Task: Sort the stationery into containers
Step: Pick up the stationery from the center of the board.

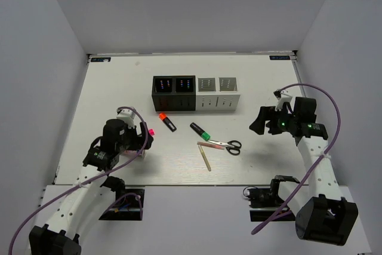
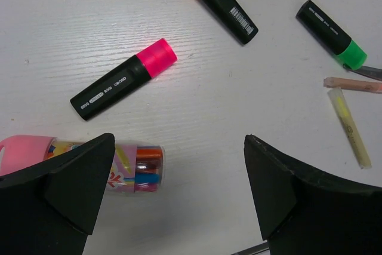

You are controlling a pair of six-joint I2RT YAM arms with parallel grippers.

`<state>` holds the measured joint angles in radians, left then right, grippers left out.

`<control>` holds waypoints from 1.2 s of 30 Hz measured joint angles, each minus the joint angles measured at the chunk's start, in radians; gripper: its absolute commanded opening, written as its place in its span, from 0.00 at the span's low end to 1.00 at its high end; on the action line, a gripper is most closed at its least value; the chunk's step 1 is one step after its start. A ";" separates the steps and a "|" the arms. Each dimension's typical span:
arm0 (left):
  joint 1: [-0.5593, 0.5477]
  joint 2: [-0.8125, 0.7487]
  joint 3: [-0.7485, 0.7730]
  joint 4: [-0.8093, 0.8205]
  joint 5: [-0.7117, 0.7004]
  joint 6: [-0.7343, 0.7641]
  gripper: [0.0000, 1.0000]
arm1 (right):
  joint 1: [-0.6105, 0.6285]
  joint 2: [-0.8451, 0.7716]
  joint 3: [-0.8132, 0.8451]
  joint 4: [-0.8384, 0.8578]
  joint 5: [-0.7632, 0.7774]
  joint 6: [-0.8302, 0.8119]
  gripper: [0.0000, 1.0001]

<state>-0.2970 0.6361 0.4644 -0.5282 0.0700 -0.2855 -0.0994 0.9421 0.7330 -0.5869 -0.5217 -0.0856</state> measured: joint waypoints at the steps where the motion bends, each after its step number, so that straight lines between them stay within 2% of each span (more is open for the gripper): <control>1: 0.000 0.000 0.000 0.000 0.000 0.000 1.00 | 0.000 -0.001 0.006 0.000 -0.014 -0.001 0.91; 6: 0.000 0.006 0.000 -0.002 0.000 0.000 1.00 | 0.000 -0.010 0.013 -0.032 -0.097 -0.059 0.91; 7: 0.000 0.009 0.000 -0.003 0.000 0.000 1.00 | 0.000 -0.010 0.013 -0.045 -0.121 -0.085 0.83; 8: 0.000 0.012 0.000 -0.003 0.000 0.000 0.97 | 0.000 -0.009 0.013 -0.059 -0.148 -0.117 0.71; 9: 0.000 0.017 0.000 -0.003 0.001 0.000 0.95 | 0.000 -0.010 0.013 -0.073 -0.176 -0.148 0.46; 10: 0.000 0.022 0.000 -0.003 0.001 0.000 0.91 | 0.000 -0.009 0.013 -0.085 -0.201 -0.180 0.16; 11: 0.000 0.029 0.000 -0.003 0.002 0.000 0.75 | 0.000 -0.009 0.014 -0.097 -0.228 -0.207 0.00; 13: 0.000 0.048 0.002 -0.002 0.008 0.003 0.46 | 0.002 -0.007 0.014 -0.119 -0.269 -0.233 0.00; 14: -0.001 0.062 0.006 -0.003 0.011 0.008 0.16 | 0.002 -0.006 0.014 -0.125 -0.283 -0.243 0.21; 15: -0.002 0.077 0.010 -0.003 0.015 0.006 0.11 | 0.002 -0.004 0.014 -0.130 -0.298 -0.248 0.65; 16: -0.005 0.099 0.018 -0.003 0.016 0.014 0.11 | 0.002 -0.003 0.014 -0.137 -0.311 -0.255 0.90; 17: -0.007 0.121 0.030 -0.006 0.021 0.018 0.13 | 0.002 -0.002 0.015 -0.142 -0.323 -0.264 0.91; 18: -0.009 0.148 0.045 -0.011 0.027 0.025 0.56 | 0.002 -0.002 0.016 -0.143 -0.333 -0.274 0.91; 19: -0.015 0.176 0.064 -0.018 0.031 0.036 0.78 | 0.002 -0.002 0.016 -0.146 -0.347 -0.280 0.91; 20: -0.024 0.208 0.093 -0.031 0.037 0.044 0.83 | 0.003 -0.002 0.017 -0.150 -0.357 -0.285 0.88; 21: -0.034 0.246 0.127 -0.048 0.045 0.056 0.88 | 0.003 -0.002 0.017 -0.152 -0.369 -0.291 0.64; 23: -0.062 0.318 0.197 -0.071 0.039 0.087 0.88 | 0.003 -0.002 0.017 -0.157 -0.380 -0.310 0.32; 24: -0.080 0.359 0.236 -0.086 0.029 0.110 0.82 | 0.003 -0.002 0.017 -0.164 -0.380 -0.309 0.06; 25: -0.106 0.402 0.275 -0.103 0.007 0.135 0.79 | 0.003 0.000 0.017 -0.170 -0.380 -0.313 0.05; 26: -0.137 0.447 0.311 -0.116 -0.029 0.162 0.76 | 0.003 0.002 0.018 -0.176 -0.381 -0.315 0.09; 27: -0.163 0.488 0.337 -0.130 -0.055 0.194 0.74 | 0.003 0.005 0.019 -0.178 -0.381 -0.315 0.21; 28: -0.192 0.531 0.361 -0.142 -0.086 0.225 0.70 | 0.003 0.010 0.022 -0.182 -0.381 -0.316 0.44; 31: -0.250 0.648 0.397 -0.154 -0.148 0.310 0.53 | 0.003 0.016 0.029 -0.190 -0.384 -0.321 0.52; 33: -0.266 0.707 0.402 -0.158 -0.161 0.364 0.44 | 0.003 0.015 0.032 -0.200 -0.393 -0.325 0.53; 35: -0.264 0.742 0.406 -0.164 -0.168 0.410 0.44 | 0.004 0.015 0.033 -0.206 -0.399 -0.331 0.53; 36: -0.260 0.750 0.409 -0.168 -0.169 0.429 0.49 | 0.004 0.014 0.035 -0.212 -0.401 -0.334 0.54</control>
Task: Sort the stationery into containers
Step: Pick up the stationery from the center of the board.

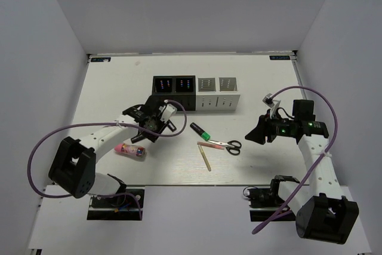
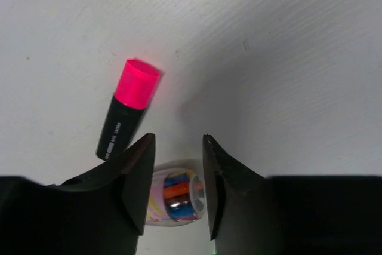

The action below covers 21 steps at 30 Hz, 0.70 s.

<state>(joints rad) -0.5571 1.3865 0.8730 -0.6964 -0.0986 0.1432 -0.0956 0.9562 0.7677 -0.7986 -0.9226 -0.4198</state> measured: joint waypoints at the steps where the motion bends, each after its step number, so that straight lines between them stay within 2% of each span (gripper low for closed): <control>1: 0.006 0.003 0.001 0.001 0.000 0.019 0.58 | 0.000 -0.002 0.003 -0.007 -0.001 -0.003 0.54; 3: 0.021 0.001 0.001 0.010 0.000 0.048 0.65 | 0.000 -0.008 0.005 -0.016 -0.008 -0.008 0.54; 10: 0.090 0.000 0.007 0.055 0.003 0.091 0.68 | 0.001 -0.017 0.018 -0.042 -0.034 -0.020 0.54; 14: 0.114 -0.016 -0.005 0.059 0.021 0.077 0.65 | 0.000 -0.017 0.022 -0.050 -0.040 -0.031 0.54; 18: 0.139 -0.117 -0.045 0.014 0.040 0.022 0.56 | 0.000 -0.017 0.024 -0.064 -0.044 -0.034 0.56; 21: 0.160 -0.201 -0.045 -0.019 0.052 -0.013 0.56 | 0.001 -0.017 0.031 -0.069 -0.050 -0.034 0.57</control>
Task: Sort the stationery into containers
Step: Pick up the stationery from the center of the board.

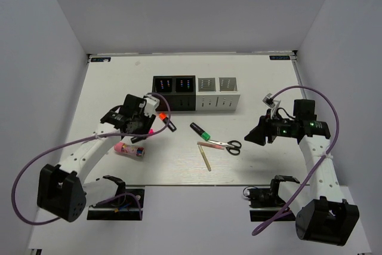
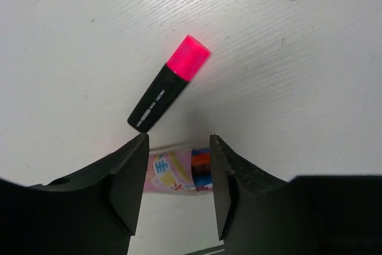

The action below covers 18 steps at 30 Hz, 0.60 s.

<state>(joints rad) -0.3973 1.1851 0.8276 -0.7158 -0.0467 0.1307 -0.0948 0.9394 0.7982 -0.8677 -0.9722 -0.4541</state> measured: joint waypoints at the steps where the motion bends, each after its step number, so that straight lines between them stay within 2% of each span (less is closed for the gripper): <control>1: 0.005 -0.026 0.000 -0.011 0.001 -0.006 0.56 | 0.000 0.000 0.002 0.000 -0.002 0.000 0.57; 2: 0.008 -0.045 0.000 -0.023 -0.002 -0.009 0.57 | 0.000 0.000 0.003 -0.002 -0.004 -0.001 0.57; 3: 0.010 -0.061 0.000 -0.032 -0.003 -0.012 0.69 | 0.000 0.000 0.004 -0.002 -0.004 -0.001 0.57; 4: 0.010 -0.072 -0.001 -0.039 -0.003 -0.011 0.76 | 0.000 0.000 0.005 -0.002 -0.007 -0.001 0.57; 7: 0.009 -0.098 -0.002 -0.059 0.008 -0.023 0.89 | 0.000 0.000 0.005 -0.006 -0.010 -0.001 0.58; 11: -0.001 -0.099 0.000 -0.124 0.064 -0.013 0.89 | 0.000 0.000 0.006 -0.006 -0.011 -0.002 0.58; 18: -0.132 -0.079 0.008 -0.236 0.026 0.124 0.89 | 0.000 0.000 0.006 -0.016 -0.026 -0.003 0.60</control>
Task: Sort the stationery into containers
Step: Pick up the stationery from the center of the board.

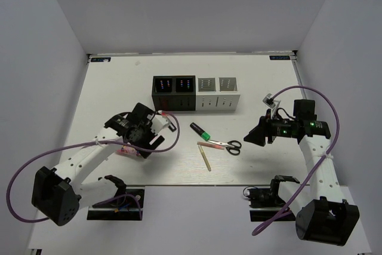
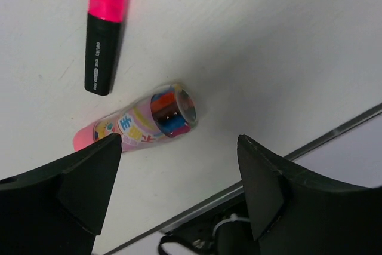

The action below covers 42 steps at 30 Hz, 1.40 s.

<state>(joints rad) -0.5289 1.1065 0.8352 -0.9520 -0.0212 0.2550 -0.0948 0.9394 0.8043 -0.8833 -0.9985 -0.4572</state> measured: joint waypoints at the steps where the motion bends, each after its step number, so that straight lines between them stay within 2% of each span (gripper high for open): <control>1: -0.016 0.010 0.000 -0.013 -0.008 0.034 0.90 | 0.001 0.000 0.000 -0.002 -0.002 0.000 0.60; 8: -0.026 0.040 -0.015 -0.002 -0.041 0.275 0.92 | 0.003 0.001 0.000 -0.011 -0.019 -0.003 0.60; 17: 0.043 0.037 -0.088 0.066 0.093 0.515 0.90 | 0.004 0.011 0.000 -0.020 -0.030 -0.014 0.60; 24: 0.043 -0.007 -0.175 0.085 0.118 0.584 0.86 | 0.004 0.018 0.008 -0.032 -0.034 -0.019 0.60; 29: 0.043 0.013 -0.208 0.127 0.099 0.611 0.71 | 0.004 0.018 0.011 -0.036 -0.040 -0.025 0.60; 35: 0.042 0.082 -0.213 0.183 0.062 0.624 0.62 | 0.004 0.018 0.017 -0.054 -0.051 -0.034 0.61; 39: 0.042 0.110 -0.210 0.226 0.024 0.629 0.62 | 0.004 0.018 0.021 -0.063 -0.060 -0.048 0.61; 42: 0.042 0.122 -0.211 0.254 -0.006 0.633 0.69 | 0.004 0.016 0.025 -0.069 -0.062 -0.053 0.61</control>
<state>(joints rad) -0.4870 1.2285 0.6247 -0.6975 -0.0277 0.8879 -0.0910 0.9554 0.8295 -0.9520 -1.0603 -0.5106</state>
